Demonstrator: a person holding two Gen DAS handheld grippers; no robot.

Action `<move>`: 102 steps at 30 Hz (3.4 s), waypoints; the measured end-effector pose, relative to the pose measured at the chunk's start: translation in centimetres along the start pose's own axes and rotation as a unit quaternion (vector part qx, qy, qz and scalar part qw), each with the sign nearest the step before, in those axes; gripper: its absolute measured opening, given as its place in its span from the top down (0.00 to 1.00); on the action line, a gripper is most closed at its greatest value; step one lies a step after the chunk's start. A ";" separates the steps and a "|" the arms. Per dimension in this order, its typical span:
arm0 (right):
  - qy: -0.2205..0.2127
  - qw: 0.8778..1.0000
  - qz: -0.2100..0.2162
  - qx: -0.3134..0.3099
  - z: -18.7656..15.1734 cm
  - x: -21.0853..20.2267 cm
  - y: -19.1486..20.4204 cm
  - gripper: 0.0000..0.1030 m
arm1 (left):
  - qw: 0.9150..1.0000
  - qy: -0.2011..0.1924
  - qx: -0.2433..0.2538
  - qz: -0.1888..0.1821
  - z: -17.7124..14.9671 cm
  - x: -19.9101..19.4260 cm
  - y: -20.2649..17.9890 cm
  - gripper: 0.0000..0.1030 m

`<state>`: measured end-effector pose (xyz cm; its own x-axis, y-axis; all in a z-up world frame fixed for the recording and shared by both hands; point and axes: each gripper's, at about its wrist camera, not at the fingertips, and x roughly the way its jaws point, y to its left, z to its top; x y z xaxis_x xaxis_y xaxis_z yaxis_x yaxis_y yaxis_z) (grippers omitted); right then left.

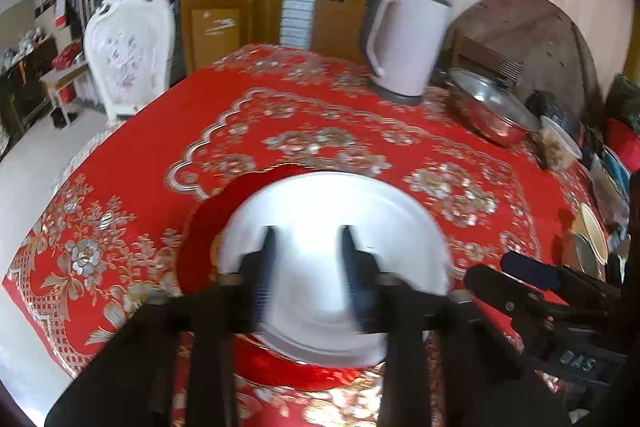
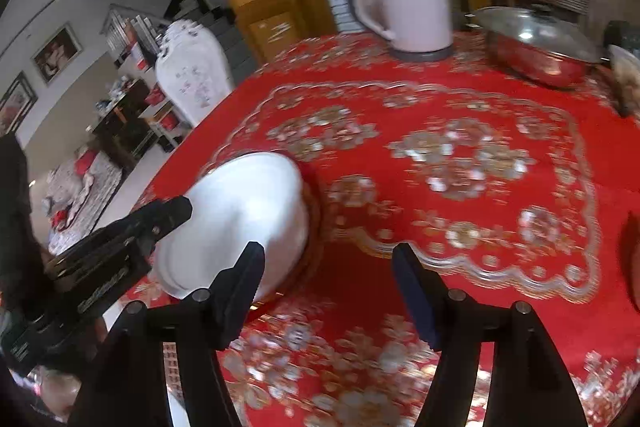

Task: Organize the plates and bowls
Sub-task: 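Open the left tool to release the large white plate onto the stack, then move the left tool toward the cream ribbed plastic plate, then grasp the rim of the cream ribbed plastic plate with the left tool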

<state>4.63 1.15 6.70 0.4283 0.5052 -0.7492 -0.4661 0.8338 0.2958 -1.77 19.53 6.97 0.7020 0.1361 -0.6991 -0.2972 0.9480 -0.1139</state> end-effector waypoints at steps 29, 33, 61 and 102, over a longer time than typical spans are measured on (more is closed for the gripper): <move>-0.110 0.967 -0.185 0.138 -9.8 -15.9 -19.7 0.24 | 0.975 0.010 0.176 -0.135 -5.4 -0.4 -25.7 0.43; -0.114 0.961 -0.195 0.160 -10.6 -17.1 -21.8 0.24 | 0.972 0.017 0.190 -0.140 -6.1 0.0 -27.7 0.43; -0.127 0.942 -0.210 0.230 -10.0 -19.8 -30.6 0.24 | 0.965 0.042 0.224 -0.127 -6.6 3.4 -32.3 0.43; -0.080 0.928 -0.163 0.324 -5.4 -16.1 -42.5 0.24 | 0.938 0.119 0.265 -0.191 -0.3 11.6 -45.6 0.43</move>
<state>13.39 -43.67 3.03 0.5982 0.1863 -0.7794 0.2498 0.8808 0.4023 19.75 -22.20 3.81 0.5087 -0.2513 -0.8234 0.3549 0.9326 -0.0654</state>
